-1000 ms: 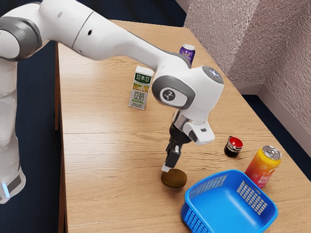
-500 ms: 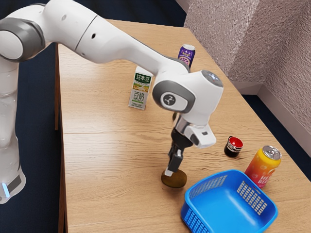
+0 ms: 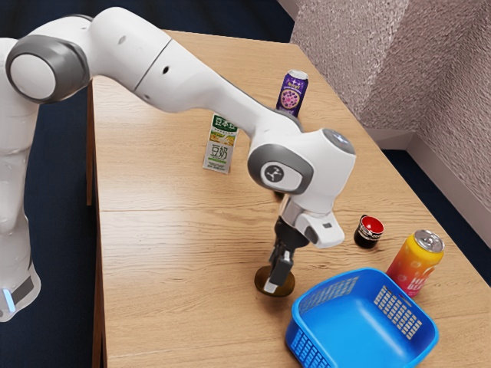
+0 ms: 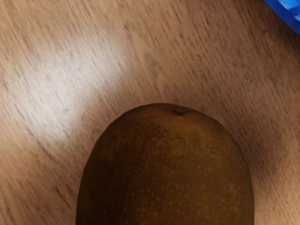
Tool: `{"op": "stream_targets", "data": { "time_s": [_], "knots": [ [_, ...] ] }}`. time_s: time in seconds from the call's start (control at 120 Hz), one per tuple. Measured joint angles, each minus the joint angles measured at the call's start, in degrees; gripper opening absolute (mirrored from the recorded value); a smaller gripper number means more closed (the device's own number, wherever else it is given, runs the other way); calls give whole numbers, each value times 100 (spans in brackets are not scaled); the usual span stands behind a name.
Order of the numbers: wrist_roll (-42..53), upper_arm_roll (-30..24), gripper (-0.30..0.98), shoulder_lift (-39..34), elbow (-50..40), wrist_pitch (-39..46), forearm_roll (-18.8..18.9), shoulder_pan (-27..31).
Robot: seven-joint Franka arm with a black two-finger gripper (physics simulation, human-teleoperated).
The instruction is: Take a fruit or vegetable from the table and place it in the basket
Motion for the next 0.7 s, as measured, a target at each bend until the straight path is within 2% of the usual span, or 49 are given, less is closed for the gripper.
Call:
{"op": "stream_targets", "data": {
  "time_s": [0.333,0.567,0.7],
  "knots": [
    [44,-3,69,106,12,109,-2,-32],
    [138,-50,22,89,-4,310,93,-54],
    [166,-53,22,78,-6,395,145,-54]
  ]
}}
